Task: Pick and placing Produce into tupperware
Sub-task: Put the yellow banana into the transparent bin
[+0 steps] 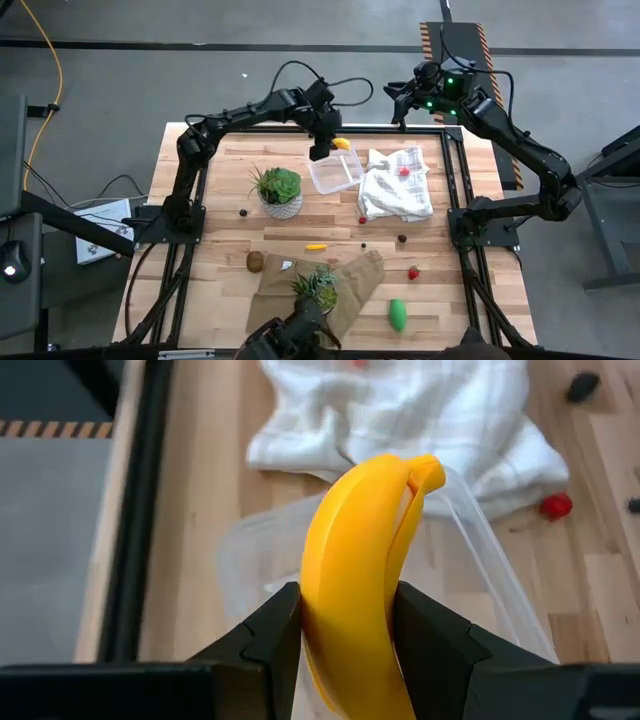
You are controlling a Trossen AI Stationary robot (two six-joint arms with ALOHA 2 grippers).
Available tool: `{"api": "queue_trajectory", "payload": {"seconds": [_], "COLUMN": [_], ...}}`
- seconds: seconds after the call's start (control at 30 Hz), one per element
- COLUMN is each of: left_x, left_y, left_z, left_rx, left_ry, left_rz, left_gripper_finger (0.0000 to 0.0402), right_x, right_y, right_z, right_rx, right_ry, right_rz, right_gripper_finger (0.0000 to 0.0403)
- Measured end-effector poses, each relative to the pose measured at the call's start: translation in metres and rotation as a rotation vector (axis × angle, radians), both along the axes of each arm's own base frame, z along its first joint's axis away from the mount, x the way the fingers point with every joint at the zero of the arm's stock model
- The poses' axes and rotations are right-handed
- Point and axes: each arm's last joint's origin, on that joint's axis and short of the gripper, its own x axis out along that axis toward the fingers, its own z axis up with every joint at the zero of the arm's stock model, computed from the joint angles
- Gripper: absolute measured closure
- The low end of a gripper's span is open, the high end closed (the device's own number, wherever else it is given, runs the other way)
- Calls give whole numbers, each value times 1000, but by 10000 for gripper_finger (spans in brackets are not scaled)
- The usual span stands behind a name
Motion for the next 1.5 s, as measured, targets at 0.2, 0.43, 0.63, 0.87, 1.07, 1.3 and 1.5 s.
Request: {"api": "queue_trajectory", "payload": {"seconds": [0.2, 0.43, 0.63, 0.87, 1.07, 1.3, 1.5], "left_x": [10, 12, 13, 16, 18, 17, 17], "left_y": [-11, -11, -9, -6, -5, -5, -6], "left_z": [-3, -9, -26, -40, -42, -42, -42], "left_rx": [63, 89, 65, 48, 58, 53, 29], "left_ry": [31, 56, 119, 149, 147, 154, 143], "left_rz": [-56, -68, -65, -62, -49, -48, -42], "left_gripper_finger": [273, 273, 273, 273, 273, 273, 247], "right_x": [-3, -13, -15, -15, -15, -15, -15], "right_y": [3, 10, 12, 12, 12, 12, 12], "right_z": [3, 12, 14, 14, 14, 14, 14], "right_rx": [-37, -79, -78, -67, -65, -69, -74], "right_ry": [8, -8, -18, -24, -23, -19, -16], "right_rz": [27, 20, 11, 8, 7, 6, 8], "right_gripper_finger": [308, 308, 308, 308, 308, 308, 308]}}
